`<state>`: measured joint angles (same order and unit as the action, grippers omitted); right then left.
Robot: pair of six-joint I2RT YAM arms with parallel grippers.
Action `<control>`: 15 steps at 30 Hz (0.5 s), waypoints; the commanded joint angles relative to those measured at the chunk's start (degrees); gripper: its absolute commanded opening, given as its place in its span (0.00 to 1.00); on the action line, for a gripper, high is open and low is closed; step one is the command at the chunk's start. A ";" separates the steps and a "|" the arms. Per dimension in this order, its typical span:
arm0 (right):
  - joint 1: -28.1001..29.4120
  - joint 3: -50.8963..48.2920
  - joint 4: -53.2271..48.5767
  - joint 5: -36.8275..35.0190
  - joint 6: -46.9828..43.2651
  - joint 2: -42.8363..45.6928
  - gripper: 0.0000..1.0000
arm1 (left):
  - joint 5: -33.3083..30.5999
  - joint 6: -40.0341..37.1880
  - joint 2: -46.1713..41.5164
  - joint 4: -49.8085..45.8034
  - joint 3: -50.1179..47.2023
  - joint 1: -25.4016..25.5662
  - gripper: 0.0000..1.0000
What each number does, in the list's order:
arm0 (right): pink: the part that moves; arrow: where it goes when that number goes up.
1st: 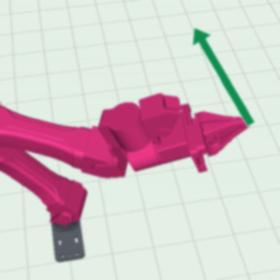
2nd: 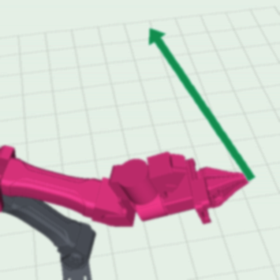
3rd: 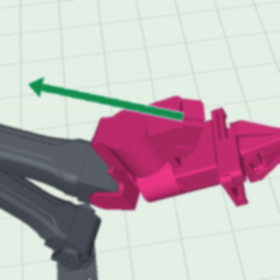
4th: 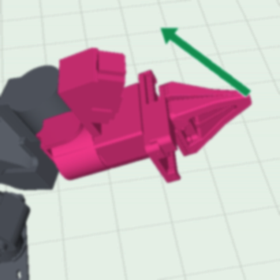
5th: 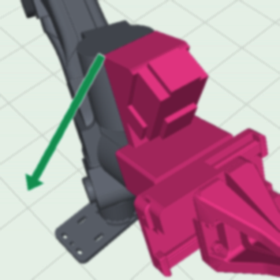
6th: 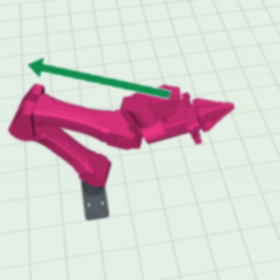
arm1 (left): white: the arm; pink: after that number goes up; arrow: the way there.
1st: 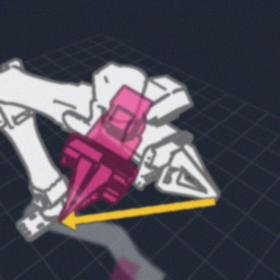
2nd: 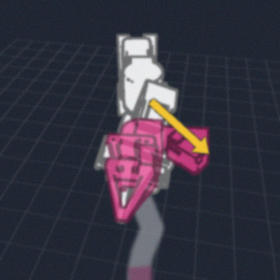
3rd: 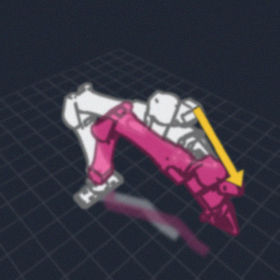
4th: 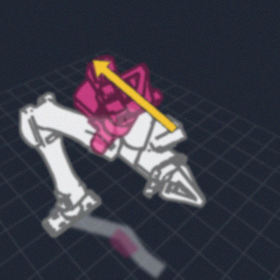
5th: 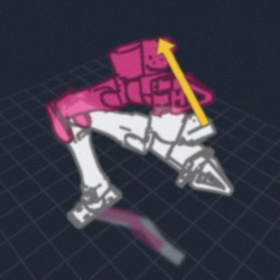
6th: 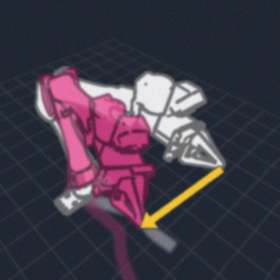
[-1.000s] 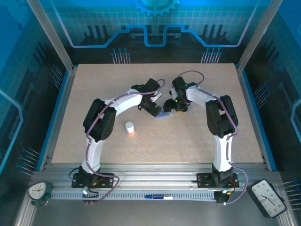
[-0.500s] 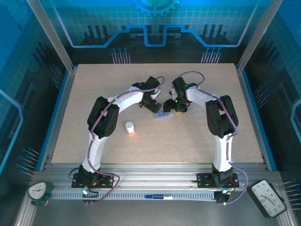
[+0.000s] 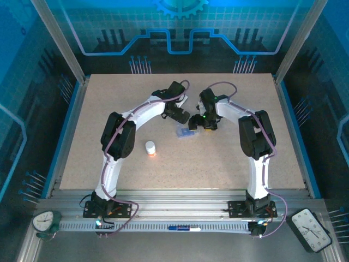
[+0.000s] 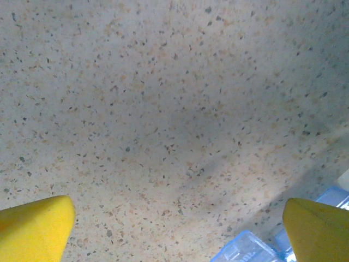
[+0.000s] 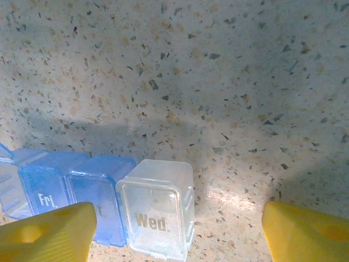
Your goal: Sort the pills into containers
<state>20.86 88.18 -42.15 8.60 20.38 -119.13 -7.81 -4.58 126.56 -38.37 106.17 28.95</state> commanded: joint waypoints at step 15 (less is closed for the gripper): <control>3.35 -5.65 -0.36 6.04 1.57 10.21 0.80 | 5.74 11.82 -19.78 4.19 -4.75 -9.09 0.99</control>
<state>21.98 84.73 -42.74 11.46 20.05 -110.15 -3.81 3.60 110.37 -35.66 104.25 21.41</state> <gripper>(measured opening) 0.798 0.989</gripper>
